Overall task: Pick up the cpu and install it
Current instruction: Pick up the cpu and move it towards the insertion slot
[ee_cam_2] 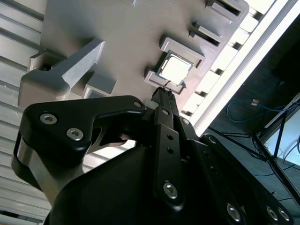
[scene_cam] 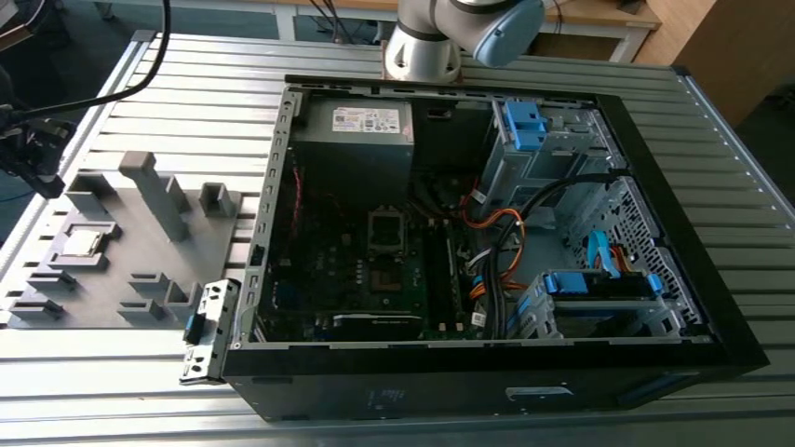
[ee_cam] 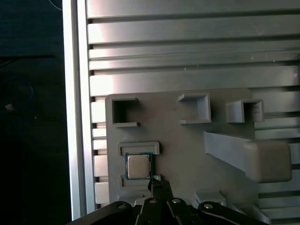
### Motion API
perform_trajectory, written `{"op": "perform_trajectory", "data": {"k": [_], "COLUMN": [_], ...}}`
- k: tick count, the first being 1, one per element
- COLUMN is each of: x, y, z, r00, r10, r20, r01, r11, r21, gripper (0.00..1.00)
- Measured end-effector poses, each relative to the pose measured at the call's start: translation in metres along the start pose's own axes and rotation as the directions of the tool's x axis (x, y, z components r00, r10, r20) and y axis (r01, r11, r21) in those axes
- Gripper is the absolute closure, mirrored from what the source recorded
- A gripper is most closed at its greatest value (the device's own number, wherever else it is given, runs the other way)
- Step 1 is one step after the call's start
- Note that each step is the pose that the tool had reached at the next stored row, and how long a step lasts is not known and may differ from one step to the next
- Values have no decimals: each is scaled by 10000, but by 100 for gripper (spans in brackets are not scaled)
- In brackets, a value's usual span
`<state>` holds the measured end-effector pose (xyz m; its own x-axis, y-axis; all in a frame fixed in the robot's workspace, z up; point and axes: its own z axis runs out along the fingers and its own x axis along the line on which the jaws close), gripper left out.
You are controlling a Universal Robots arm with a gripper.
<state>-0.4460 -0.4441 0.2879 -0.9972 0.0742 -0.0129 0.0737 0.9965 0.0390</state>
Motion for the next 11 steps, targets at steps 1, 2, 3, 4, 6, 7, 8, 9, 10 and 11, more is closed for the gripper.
{"op": "perform_trajectory", "data": {"k": [1,2,3,4,6,7,8,9,10,11], "x": [1,1,2,2,2,2,2,2,2,2], "y": [0,0,0,0,0,0,0,0,0,0], "z": [2,2,3,3,3,3,4,4,4,3], "r00": [10000,10000,10000,10000,10000,10000,10000,10000,10000,10000], "r10": [-1,-2,-1,-1,0,0,1,1,1,1], "r20": [0,-1,0,-1,-1,-7,-14,-17,-17,-21], "r01": [1,2,1,1,0,0,-1,-1,-1,-1], "r11": [10000,10000,10000,10000,10000,10000,10000,10000,10000,10000], "r21": [0,1,0,1,1,1,1,2,1,2], "gripper": [89,89,89,89,89,89,89,89,89,89]}}
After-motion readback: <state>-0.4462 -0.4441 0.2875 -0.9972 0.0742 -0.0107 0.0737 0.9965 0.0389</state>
